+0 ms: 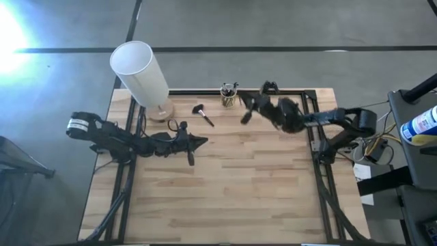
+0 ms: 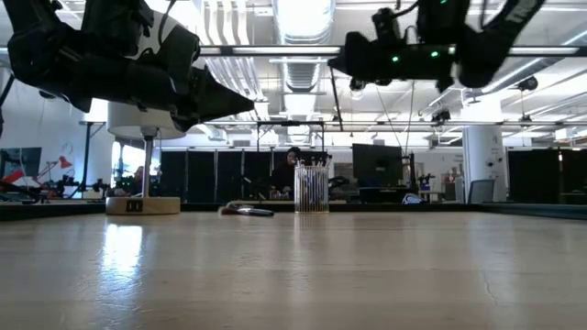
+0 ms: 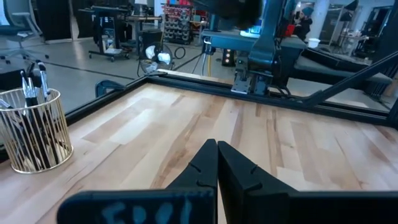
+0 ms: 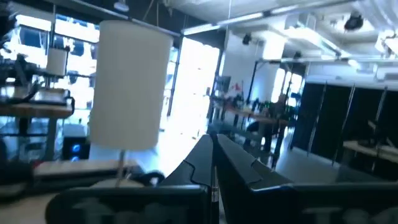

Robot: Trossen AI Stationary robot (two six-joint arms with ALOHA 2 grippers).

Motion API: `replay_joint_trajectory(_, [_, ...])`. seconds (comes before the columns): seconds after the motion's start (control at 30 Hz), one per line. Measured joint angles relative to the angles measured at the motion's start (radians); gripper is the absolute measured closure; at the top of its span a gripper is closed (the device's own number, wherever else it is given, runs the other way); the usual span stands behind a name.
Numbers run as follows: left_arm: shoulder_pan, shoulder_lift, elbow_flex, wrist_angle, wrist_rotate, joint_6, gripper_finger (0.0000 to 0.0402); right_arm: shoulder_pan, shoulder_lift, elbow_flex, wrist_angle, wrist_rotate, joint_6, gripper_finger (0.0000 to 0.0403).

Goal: Put items in baskets/containers
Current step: Put the eyeshadow brush into the gold container

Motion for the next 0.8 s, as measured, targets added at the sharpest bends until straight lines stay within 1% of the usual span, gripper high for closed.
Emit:
replay_joint_trajectory(0.07, [0.0,0.003,0.0,-0.001,0.0,0.0,0.0397,-0.062,0.04,0.059,0.002,-0.057,0.0,0.0395])
replay_joint_trajectory(0.2, [0.0,0.003,0.0,-0.001,0.0,0.008,0.0397,-0.164,0.156,0.163,0.012,-0.084,0.053,0.0395])
replay_joint_trajectory(0.33, [0.0,0.003,0.0,-0.002,0.0,0.019,0.0397,-0.239,0.288,0.266,0.058,-0.149,0.132,0.0395])
replay_joint_trajectory(0.47, [0.0,0.003,0.0,-0.003,0.0,0.027,0.0397,-0.277,0.402,0.355,0.055,-0.194,0.207,0.0395])
replay_joint_trajectory(0.57, [0.0,0.003,0.0,-0.005,0.0,0.028,0.0397,-0.286,0.467,0.403,0.049,-0.2,0.234,0.0395])
replay_joint_trajectory(0.7, [0.0,0.003,0.0,-0.015,0.0,0.027,0.0397,-0.292,0.537,0.435,0.033,-0.208,0.266,0.0395])
replay_joint_trajectory(0.8, [0.001,0.003,0.0,-0.02,0.0,0.027,0.0397,-0.293,0.565,0.446,0.028,-0.208,0.314,0.0395])
